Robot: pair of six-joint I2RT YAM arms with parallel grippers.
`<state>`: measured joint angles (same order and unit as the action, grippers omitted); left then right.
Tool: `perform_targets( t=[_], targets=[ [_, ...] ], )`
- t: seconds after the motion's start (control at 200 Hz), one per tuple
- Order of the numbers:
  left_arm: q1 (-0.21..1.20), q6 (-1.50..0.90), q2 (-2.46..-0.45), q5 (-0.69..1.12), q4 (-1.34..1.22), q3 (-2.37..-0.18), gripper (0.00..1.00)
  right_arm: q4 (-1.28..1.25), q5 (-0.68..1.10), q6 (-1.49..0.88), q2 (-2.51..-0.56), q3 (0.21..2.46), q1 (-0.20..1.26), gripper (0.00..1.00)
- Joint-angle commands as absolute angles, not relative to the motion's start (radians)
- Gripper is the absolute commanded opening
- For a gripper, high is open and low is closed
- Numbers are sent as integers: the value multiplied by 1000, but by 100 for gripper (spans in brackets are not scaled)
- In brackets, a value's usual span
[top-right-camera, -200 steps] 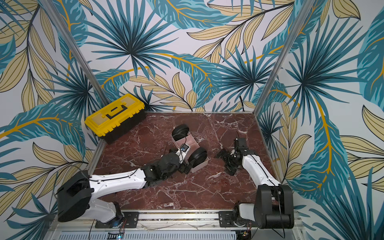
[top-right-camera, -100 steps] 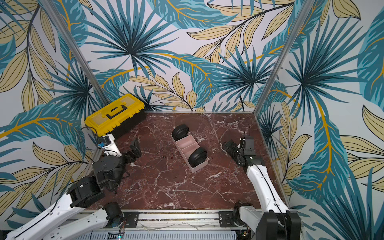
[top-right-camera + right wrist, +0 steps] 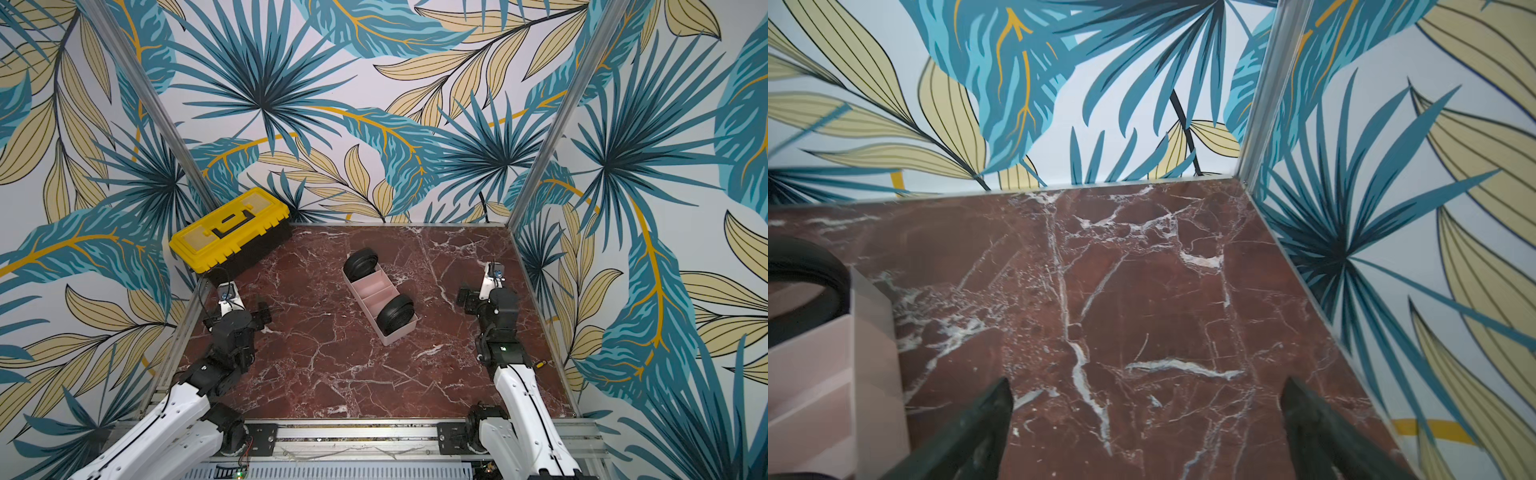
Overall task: Place the belts into the storage roll
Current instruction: Reset both arms
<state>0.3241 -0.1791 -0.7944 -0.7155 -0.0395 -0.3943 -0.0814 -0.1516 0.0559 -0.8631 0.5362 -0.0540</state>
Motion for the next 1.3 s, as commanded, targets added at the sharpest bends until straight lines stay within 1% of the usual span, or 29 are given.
perform_targets(
  t=[0.0, 0.065, 0.165, 0.24, 0.295, 0.37, 0.441, 0.516, 0.571, 0.616, 0.656, 0.716, 0.761, 0.776, 0.826, 0.841, 0.911, 0.996, 1.081, 1.166, 1.297],
  targets=[
    [225, -40, -939, -510, -422, -357, 99, -124, -192, 164, -896, 507, -64, 99],
    [187, 3, -1054, -481, -570, -338, 99, -178, -187, 135, -914, 488, -68, 99],
    [142, -33, -1215, -480, -628, -355, 100, -256, -174, 107, -969, 467, -81, 100],
    [136, -28, -1308, -461, -787, -320, 99, -303, -169, 66, -1009, 451, -88, 99],
    [134, 7, -1333, -416, -826, -326, 100, -355, -165, 41, -1023, 420, -91, 99],
    [125, 18, -1430, -411, -917, -327, 100, -491, -162, -1, -1033, 348, -90, 100],
    [112, 44, -1486, -349, -971, -338, 100, -617, -149, -43, -1060, 287, -90, 99],
    [75, -8, -1479, -302, -955, -320, 99, -759, -135, -60, -1129, 236, -91, 100],
    [61, -2, -1549, -286, -1070, -308, 100, -886, -132, -44, -1197, 216, -91, 99],
    [59, 13, -1584, -282, -1056, -348, 100, -861, -143, -85, -1234, 244, -91, 100],
    [34, -10, -1568, -244, -1003, -358, 100, -875, -127, -90, -1287, 266, -91, 100],
    [22, -32, -1536, -238, -901, -385, 99, -1007, -83, -69, -1423, 265, -83, 99],
    [21, -39, -1529, -238, -880, -390, 100, -1158, -55, -26, -1532, 269, -75, 100],
    [22, -38, -1529, -239, -880, -391, 100, -1141, -47, -22, -1537, 281, -73, 100],
    [20, -39, -1529, -238, -879, -390, 100, -807, -44, -31, -1460, 380, -70, 100],
    [21, -38, -1529, -238, -879, -390, 100, -745, -55, -37, -1454, 411, -68, 100],
    [20, -39, -1530, -238, -880, -390, 100, -892, -53, -13, -1515, 393, -65, 100],
    [21, -40, -1529, -238, -879, -390, 100, -776, -61, -33, -1473, 417, -64, 100],
    [20, -40, -1529, -238, -880, -391, 100, -830, -57, -21, -1487, 402, -65, 100],
    [20, -39, -1529, -238, -880, -390, 100, -789, -61, -32, -1473, 410, -65, 100],
    [21, -40, -1529, -238, -879, -390, 100, -796, -57, -28, -1477, 411, -65, 100]
  ],
)
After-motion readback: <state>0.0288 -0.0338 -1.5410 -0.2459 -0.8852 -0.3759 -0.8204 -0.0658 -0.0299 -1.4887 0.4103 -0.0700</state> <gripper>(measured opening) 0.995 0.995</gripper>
